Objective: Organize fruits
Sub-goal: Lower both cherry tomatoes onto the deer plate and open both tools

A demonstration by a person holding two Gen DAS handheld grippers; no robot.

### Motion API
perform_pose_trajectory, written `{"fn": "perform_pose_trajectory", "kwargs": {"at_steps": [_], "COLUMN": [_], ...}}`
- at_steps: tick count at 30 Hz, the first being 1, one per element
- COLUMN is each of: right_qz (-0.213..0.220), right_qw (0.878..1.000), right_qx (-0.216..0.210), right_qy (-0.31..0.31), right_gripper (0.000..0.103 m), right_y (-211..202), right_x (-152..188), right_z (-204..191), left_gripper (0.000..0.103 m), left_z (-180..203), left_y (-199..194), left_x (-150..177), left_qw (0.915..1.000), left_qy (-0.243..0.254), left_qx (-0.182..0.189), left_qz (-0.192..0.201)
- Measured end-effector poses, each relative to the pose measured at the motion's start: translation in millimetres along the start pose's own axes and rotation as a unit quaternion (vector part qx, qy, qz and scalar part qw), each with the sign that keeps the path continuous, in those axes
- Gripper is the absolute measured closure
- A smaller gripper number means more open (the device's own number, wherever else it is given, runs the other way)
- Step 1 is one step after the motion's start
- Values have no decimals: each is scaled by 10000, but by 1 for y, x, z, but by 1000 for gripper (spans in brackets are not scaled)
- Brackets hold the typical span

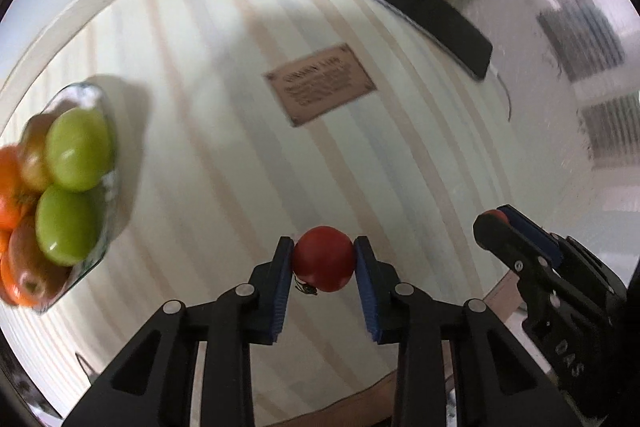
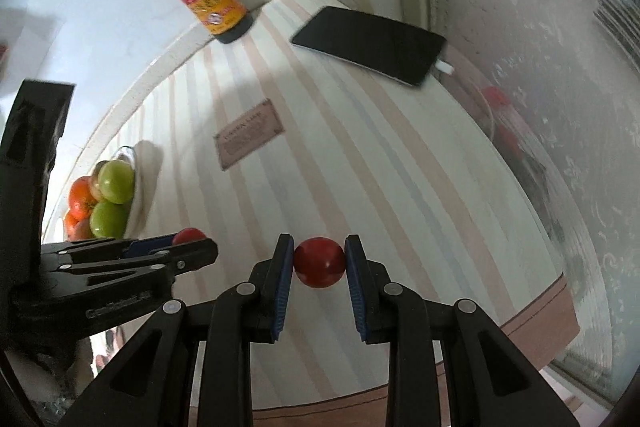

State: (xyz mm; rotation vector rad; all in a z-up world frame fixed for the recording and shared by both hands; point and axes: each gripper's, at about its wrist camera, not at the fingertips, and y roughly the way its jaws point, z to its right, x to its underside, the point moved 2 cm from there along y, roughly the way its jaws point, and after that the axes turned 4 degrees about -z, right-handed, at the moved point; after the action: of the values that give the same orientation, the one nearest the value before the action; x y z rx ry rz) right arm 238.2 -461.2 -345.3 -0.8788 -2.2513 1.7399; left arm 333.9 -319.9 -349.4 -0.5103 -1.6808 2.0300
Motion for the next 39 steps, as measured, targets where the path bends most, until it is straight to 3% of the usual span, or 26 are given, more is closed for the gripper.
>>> {"fn": "perform_pose_trajectory", "kwargs": {"at_steps": [7,13,19,24,31,39], "right_qz": [-18,-288,-646,-977,-1299,-1469], "right_qw": [9970,9865,9727,9648,9589,9560], "right_qx": [-382,-1082,-1678,-2028,-2161,-2156], "right_qy": [-668,-1193,-1468,-1359,-1298,-1344], "right_gripper": [74,74,75,75,74,74], "right_y": [-11,3,41,66,86,96], "right_x": [-11,-15,-22,-30,-34,-37], "right_z": [-64,-146,-226,-260,-278,-276], "left_gripper": [75,75,75,75,75,75], "left_z": [-72,-147,-223,-263,-282,-278], "left_y": [-64,-116,-135,-124,-94,-75], "left_x": [33,44,51,45,43,39], "left_qw": [9935,9756,9569,9441,9304,9312], "left_qy": [-909,-1829,-2557,-2967,-3318,-3273], "left_qx": [255,435,502,845,1348,1516], "left_qz": [633,1130,1286,1165,778,532]}}
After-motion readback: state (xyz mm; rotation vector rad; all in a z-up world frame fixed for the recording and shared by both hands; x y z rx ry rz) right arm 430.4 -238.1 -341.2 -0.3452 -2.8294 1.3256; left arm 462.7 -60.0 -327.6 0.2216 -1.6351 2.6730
